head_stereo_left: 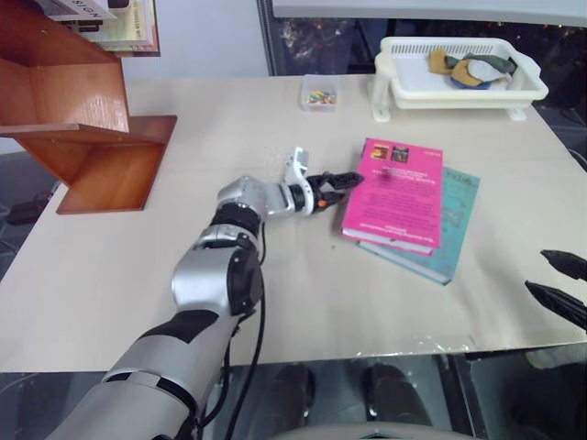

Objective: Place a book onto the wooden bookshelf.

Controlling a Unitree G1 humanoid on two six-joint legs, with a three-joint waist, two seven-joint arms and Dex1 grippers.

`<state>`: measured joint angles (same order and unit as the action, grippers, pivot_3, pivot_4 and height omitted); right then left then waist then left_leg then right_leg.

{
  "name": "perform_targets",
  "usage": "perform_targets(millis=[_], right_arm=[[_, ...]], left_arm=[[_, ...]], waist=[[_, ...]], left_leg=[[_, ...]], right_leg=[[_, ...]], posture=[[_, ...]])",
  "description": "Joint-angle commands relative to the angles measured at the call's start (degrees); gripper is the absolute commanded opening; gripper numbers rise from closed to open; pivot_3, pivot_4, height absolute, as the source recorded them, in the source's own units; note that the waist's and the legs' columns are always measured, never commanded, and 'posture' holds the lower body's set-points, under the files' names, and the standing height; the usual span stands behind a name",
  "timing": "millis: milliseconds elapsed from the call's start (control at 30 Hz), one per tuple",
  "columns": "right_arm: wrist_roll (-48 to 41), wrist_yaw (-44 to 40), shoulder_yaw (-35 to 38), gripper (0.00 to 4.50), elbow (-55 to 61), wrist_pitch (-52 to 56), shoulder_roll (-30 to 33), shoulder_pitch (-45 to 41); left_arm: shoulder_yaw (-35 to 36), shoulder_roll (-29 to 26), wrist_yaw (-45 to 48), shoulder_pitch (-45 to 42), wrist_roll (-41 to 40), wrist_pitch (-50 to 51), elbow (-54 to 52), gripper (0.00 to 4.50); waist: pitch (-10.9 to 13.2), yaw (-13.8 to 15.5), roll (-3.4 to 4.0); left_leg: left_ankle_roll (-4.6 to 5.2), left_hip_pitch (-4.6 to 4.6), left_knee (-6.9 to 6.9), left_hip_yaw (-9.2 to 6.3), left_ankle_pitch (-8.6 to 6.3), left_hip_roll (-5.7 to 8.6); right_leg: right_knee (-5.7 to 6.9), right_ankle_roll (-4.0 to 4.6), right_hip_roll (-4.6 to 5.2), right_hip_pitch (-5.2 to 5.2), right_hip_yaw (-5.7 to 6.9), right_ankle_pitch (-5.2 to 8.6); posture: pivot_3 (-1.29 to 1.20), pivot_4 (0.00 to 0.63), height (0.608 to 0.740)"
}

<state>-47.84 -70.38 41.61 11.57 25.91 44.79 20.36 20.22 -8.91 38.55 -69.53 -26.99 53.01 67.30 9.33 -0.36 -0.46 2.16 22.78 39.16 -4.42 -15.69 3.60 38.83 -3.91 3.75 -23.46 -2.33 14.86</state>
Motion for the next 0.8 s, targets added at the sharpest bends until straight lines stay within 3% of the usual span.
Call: perform_targets(millis=[33, 233, 800], right_arm=[[0.1, -0.66, 1.06, 4.5, 0.04, -1.01, 0.65, -0.19], [0.72, -0.48, 0.84, 4.5, 0.09, -1.13, 0.44, -0.72], [1.72, 0.6, 2.98, 4.5, 3.39, -1.96, -0.62, 4.06]], left_arm=[[0.91, 0.14, 3.49, -2.33, -1.08, 0.66, 0.96, 4.44], [-2.39, 0.85, 12.42, -3.84, 1.57, 0.59, 3.15, 4.44], [-2.07, 1.24, 15.51, -4.91, 5.69, 0.04, 8.21, 4.44]], waist=[[0.0, -0.04, 0.0], [0.0, -0.17, -0.01], [0.03, -0.23, -0.05]], left_leg=[[0.0, 0.0, 0.0, 0.01, 0.0, 0.0], [-0.02, 0.0, 0.0, 0.01, 0.01, 0.01], [-0.02, 0.01, 0.0, 0.01, 0.01, 0.02]], right_leg=[[0.0, 0.0, 0.01, 0.0, -0.01, 0.0], [0.0, 0.0, 0.0, 0.0, 0.0, 0.0], [0.0, -0.01, 0.01, 0.0, 0.0, 0.01]], posture=[[0.0, 0.15, 0.74], [0.0, 0.15, 0.74], [0.0, 0.15, 0.74]])
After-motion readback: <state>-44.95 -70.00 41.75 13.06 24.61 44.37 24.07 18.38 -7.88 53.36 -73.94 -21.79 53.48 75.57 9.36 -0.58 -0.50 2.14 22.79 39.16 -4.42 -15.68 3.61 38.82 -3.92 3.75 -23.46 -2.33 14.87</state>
